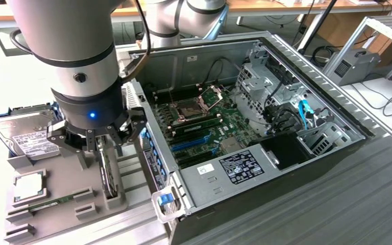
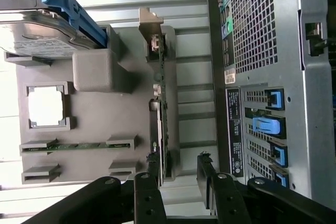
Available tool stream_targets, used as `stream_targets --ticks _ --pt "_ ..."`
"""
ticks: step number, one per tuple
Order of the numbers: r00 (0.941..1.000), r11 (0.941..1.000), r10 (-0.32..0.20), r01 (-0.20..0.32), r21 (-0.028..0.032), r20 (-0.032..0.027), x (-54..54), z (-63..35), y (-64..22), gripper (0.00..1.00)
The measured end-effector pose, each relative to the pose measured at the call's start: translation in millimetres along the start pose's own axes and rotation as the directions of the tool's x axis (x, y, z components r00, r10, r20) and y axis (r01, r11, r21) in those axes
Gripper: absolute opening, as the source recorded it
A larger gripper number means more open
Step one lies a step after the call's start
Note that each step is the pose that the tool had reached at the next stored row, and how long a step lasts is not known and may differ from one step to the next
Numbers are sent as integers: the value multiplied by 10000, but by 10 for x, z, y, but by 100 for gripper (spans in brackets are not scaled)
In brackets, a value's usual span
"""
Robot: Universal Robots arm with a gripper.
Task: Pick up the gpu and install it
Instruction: 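Pick up the gpu and move the gpu toward the slot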
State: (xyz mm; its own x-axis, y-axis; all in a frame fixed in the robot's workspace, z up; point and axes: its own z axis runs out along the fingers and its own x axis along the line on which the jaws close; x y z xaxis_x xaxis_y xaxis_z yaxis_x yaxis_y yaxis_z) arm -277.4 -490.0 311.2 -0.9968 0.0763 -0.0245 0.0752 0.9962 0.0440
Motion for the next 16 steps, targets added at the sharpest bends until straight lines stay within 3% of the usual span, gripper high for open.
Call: stream_targets --ticks 16 --pt "10000 10000 -1 1 1 -1 92 74 86 42"
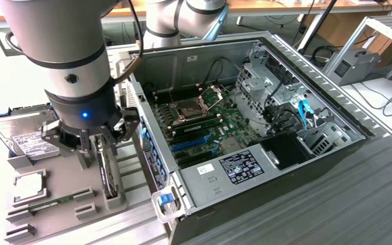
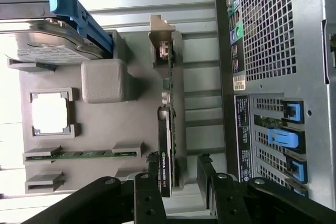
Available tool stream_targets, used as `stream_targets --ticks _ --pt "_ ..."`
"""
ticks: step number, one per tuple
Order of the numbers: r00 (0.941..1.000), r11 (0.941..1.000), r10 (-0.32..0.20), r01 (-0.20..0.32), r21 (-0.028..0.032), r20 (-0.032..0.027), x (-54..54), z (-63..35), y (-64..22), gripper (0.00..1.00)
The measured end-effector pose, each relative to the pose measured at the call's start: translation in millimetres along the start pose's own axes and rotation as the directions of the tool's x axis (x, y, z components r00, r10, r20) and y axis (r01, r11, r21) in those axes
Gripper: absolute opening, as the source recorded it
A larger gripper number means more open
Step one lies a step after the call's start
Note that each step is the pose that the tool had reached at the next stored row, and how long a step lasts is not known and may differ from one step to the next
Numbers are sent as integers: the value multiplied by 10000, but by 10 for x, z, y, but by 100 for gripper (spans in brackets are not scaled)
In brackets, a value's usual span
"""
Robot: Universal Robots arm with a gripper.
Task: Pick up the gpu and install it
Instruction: 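Pick up the gpu and move the gpu toward the slot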
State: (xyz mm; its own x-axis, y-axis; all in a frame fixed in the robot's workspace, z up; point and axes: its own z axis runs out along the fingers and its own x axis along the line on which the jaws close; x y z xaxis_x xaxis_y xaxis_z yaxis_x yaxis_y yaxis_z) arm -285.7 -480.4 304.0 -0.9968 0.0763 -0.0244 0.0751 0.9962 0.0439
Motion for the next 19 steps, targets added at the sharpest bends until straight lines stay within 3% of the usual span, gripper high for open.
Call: stream_targets --ticks 19 --pt "10000 10000 0 0 1 -1 55 53 139 42"
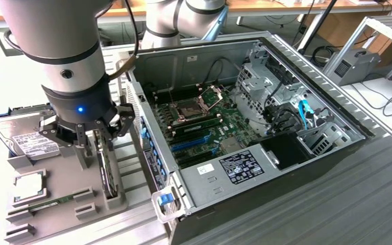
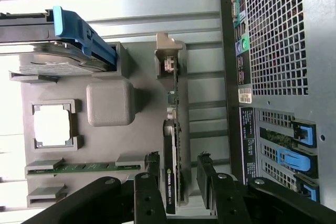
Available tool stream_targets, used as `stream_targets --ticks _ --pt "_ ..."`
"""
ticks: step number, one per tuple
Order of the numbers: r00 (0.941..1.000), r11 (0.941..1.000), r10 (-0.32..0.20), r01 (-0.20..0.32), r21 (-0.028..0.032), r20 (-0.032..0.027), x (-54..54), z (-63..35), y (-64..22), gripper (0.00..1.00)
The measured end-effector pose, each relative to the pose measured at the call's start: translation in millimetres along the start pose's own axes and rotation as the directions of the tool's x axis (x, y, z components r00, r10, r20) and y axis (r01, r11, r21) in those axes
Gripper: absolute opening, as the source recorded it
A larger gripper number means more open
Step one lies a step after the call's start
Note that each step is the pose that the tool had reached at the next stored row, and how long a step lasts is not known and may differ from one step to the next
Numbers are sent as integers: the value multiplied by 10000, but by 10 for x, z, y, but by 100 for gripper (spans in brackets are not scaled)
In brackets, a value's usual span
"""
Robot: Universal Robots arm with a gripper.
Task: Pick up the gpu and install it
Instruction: 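Pick up the gpu and move the gpu toward the slot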
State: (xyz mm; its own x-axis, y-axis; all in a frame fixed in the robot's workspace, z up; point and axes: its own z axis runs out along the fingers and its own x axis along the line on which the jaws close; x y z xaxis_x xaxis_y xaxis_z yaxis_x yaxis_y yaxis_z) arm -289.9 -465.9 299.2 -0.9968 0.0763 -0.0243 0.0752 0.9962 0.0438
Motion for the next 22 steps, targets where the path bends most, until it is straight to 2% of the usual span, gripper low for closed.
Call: stream_targets --ticks 8,22 --pt "10000 10000 0 0 -2 2 16 17 34 42" --pt "10000 10000 -1 1 -2 2 38 59 166 42"
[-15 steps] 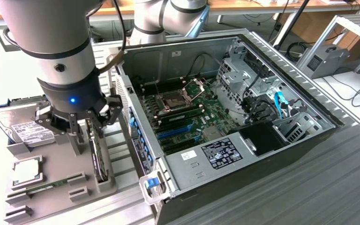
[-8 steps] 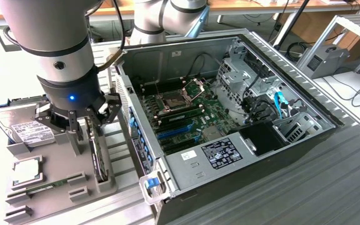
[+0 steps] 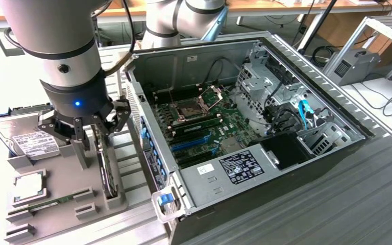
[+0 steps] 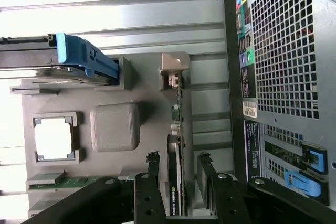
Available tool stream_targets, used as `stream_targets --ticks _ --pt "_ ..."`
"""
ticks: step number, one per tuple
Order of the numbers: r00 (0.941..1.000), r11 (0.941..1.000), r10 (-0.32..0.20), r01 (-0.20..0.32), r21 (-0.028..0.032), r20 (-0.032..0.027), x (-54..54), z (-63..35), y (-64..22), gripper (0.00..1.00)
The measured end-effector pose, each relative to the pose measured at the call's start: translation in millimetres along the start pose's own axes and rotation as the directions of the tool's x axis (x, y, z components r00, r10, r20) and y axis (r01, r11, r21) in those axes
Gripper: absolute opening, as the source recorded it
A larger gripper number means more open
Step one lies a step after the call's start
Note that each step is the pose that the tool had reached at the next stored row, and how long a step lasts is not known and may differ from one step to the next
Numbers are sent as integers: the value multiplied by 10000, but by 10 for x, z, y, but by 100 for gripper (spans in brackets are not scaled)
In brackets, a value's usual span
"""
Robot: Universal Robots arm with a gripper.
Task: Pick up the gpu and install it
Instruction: 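Pick up the gpu and move the gpu toward the slot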
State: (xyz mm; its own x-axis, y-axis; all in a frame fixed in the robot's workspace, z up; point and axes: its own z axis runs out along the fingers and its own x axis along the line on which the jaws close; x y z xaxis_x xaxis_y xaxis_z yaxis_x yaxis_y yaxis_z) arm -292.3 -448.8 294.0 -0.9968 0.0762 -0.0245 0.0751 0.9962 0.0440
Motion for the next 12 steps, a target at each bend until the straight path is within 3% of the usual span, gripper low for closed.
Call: stream_targets --ticks 7,12 --pt "10000 10000 1 -1 -1 1 13 40 78 42" --pt "10000 10000 0 0 1 0 17 98 80 42"
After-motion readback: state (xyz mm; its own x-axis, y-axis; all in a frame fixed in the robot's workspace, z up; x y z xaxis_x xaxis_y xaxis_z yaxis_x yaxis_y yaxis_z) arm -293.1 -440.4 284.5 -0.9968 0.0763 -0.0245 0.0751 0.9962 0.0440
